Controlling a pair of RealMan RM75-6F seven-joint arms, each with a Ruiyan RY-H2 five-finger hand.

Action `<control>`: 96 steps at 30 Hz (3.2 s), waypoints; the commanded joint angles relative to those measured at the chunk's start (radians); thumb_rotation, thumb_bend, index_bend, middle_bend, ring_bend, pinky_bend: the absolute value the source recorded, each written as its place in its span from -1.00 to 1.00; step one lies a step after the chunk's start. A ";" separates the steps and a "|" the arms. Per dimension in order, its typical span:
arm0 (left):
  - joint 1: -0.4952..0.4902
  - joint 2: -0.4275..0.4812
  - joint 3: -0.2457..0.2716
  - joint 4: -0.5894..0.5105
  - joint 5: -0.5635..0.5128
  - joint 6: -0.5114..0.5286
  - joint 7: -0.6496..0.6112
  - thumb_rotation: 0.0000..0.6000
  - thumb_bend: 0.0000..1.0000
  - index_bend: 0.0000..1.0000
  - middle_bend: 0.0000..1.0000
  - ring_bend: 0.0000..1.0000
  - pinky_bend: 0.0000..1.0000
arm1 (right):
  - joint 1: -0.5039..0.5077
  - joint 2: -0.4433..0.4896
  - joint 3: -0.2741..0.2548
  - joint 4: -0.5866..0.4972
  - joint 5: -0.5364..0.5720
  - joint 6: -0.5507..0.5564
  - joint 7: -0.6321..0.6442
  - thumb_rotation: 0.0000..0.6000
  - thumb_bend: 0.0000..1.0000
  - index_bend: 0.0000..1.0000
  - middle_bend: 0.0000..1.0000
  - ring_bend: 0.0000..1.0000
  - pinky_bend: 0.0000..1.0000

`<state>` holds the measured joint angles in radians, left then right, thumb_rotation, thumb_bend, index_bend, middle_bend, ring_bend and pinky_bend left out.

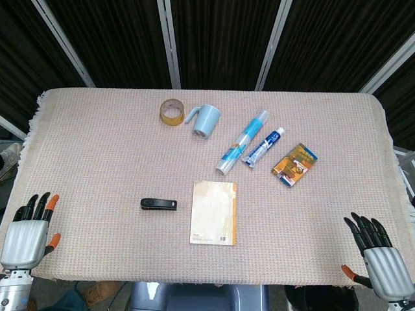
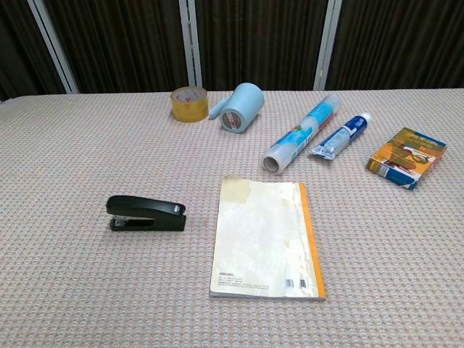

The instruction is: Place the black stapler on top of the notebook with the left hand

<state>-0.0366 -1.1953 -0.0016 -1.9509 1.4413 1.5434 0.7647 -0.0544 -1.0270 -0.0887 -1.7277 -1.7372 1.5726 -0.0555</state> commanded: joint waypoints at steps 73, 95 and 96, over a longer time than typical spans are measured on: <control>-0.517 -0.642 -0.172 0.459 -0.257 -0.388 0.068 1.00 -0.19 0.18 -0.07 -0.15 -0.01 | 0.002 0.036 0.001 0.014 -0.009 0.023 0.099 1.00 -0.81 -1.00 -1.00 -1.00 -1.00; -0.672 -0.764 -0.276 0.389 -0.387 -0.441 0.192 1.00 -0.22 0.21 -0.05 -0.13 0.00 | 0.009 0.045 -0.014 0.019 -0.043 0.016 0.127 1.00 -0.81 -1.00 -1.00 -1.00 -1.00; -0.683 -0.777 -0.280 0.404 -0.393 -0.446 0.196 1.00 -0.22 0.21 -0.05 -0.13 0.00 | 0.011 0.045 -0.015 0.019 -0.044 0.014 0.128 1.00 -0.81 -1.00 -1.00 -1.00 -1.00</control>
<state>-0.6834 -1.9332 -0.2562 -1.5869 1.0807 1.1238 0.9433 -0.0460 -0.9826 -0.1025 -1.7083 -1.7798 1.5889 0.0705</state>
